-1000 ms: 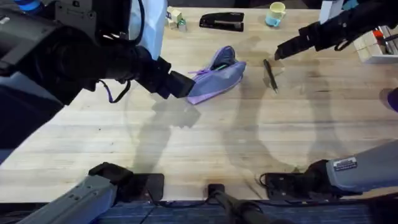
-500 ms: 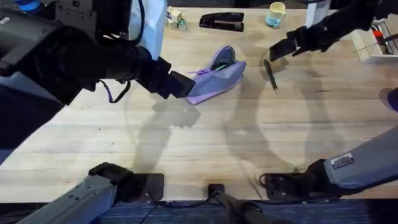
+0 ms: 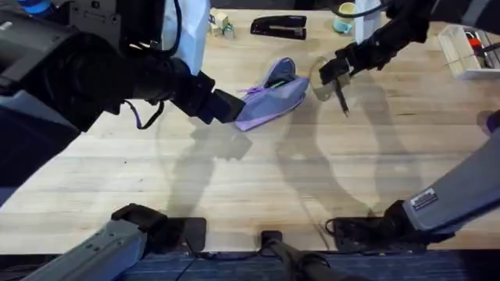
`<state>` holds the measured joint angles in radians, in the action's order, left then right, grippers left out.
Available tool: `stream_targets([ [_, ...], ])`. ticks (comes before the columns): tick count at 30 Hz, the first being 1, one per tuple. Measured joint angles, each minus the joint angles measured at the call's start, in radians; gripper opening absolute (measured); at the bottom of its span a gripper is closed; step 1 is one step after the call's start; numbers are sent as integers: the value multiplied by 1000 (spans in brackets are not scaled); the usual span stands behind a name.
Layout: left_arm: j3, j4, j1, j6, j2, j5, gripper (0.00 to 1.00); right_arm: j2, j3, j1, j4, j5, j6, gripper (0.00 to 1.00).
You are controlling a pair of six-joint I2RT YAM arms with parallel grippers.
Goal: Unzip the bag, pick up the pens from the table one at a time and place them inside, then zip the bag closed.
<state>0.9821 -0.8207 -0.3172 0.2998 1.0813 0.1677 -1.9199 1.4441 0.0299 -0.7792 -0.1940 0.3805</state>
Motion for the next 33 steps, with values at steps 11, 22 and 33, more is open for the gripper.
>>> stream_targets([
  [11, 0, -3, 0, 0, 0, 0, 994, -59, 2, 0, 5, 12, -28, 996],
  [22, 0, -3, 0, 0, 0, 0, 992, -70, 12, -42, 5, 127, -58, 893],
  [33, 0, -5, 0, 0, 0, 0, 993, -75, 13, -75, 14, 202, -115, 624],
])
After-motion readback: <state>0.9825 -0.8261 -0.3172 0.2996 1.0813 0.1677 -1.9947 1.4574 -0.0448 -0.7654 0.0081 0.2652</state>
